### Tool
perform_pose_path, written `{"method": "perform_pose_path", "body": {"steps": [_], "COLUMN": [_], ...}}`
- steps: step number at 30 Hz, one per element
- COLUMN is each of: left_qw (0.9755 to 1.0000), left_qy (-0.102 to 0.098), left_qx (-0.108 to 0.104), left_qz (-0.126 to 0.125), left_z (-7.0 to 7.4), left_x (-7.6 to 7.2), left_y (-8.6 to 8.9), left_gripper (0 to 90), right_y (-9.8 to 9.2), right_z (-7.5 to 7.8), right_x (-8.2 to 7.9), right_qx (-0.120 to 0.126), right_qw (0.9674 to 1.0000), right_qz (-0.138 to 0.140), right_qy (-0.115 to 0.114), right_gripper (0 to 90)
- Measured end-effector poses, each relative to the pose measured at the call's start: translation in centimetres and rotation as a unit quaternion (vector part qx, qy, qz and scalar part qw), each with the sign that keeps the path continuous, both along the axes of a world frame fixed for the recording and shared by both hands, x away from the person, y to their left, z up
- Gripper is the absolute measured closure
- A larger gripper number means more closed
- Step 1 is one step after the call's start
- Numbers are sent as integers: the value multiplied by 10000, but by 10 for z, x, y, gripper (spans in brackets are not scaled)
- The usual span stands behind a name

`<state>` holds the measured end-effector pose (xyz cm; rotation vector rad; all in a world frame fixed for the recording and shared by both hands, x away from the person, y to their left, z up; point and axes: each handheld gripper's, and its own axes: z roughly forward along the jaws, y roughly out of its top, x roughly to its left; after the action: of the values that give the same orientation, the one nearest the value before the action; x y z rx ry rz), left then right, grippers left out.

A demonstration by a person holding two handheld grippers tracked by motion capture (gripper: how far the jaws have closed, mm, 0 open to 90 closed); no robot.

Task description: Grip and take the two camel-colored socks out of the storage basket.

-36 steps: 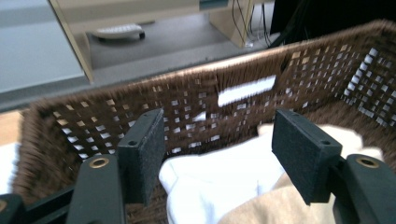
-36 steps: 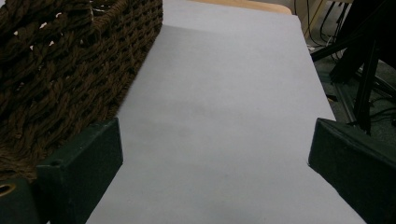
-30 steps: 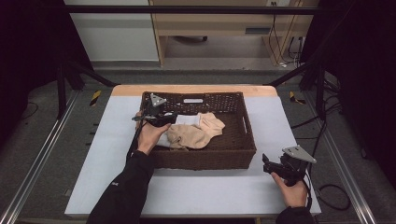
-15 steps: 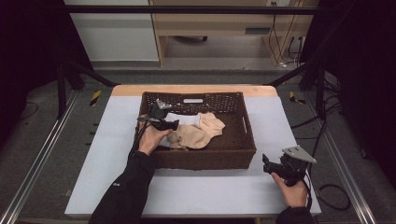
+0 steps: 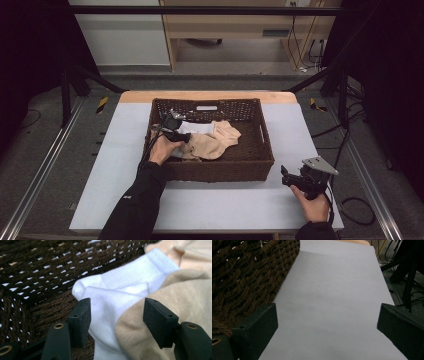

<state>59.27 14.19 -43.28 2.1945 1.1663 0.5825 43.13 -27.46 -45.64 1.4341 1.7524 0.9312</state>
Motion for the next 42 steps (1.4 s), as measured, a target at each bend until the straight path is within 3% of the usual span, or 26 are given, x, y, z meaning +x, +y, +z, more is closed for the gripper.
{"method": "perform_pose_path", "body": {"steps": [7,9,10,12,13,16,22,23,25,26,28,29,30,31,32,33,34,38,42], "left_qw": [9994,9988,9981,9979,9976,9974,9983,9987,9988,9984,9980,9971,9947,9928,9928,9892,9892,9820,9697], "left_qy": [311,462,591,628,685,710,537,365,256,22,-61,-189,-403,-478,-478,-655,-655,-1016,-1486], "left_qx": [2,-44,-59,-40,-15,-61,-191,-349,-394,-538,-583,-697,-890,-1039,-1039,-1251,-1251,-1523,-1858], "left_qz": [-132,-165,-172,-161,-105,-79,-98,-83,-110,-170,-224,-239,-321,-358,-358,-398,-398,-459,-554], "left_z": [-4,-6,-6,-5,-3,-1,7,11,13,17,19,21,25,26,26,30,30,39,54], "left_x": [0,0,-1,-1,-2,-4,-9,-11,-12,-15,-16,-17,-19,-20,-20,-21,-21,-24,-34], "left_y": [-2,-3,-3,-2,-1,0,-1,0,0,0,1,1,2,3,3,5,5,8,8], "left_gripper": [419,475,572,605,697,789,852,854,855,855,855,856,856,856,857,856,856,857,857], "right_y": [0,0,0,0,-1,-1,-2,-2,-2,-2,-3,-3,-4,-4,-4,-4,-4,-4,-5], "right_z": [0,0,0,0,0,1,0,0,1,1,1,1,1,1,1,1,1,1,1], "right_x": [0,0,0,0,0,-1,-1,-1,-1,-1,-1,-1,-1,-2,-2,-2,-2,-2,-2], "right_qx": [-9,-18,-11,-15,-11,-12,-4,-1,8,8,4,4,-4,-1,-1,32,32,25,36], "right_qw": [10000,10000,10000,10000,10000,10000,10000,10000,10000,10000,10000,10000,10000,10000,10000,9999,9999,9999,9999], "right_qz": [1,3,-3,-7,-15,-28,-41,-48,-49,-56,-66,-66,-73,-77,-77,-89,-89,-90,-106], "right_qy": [-17,-11,-14,-19,3,-33,-7,-12,-13,-12,-15,-15,-45,-54,-54,-43,-43,-55,-74], "right_gripper": [37,37,38,38,38,37,40,39,39,40,40,40,40,40,40,40,40,41,41]}}
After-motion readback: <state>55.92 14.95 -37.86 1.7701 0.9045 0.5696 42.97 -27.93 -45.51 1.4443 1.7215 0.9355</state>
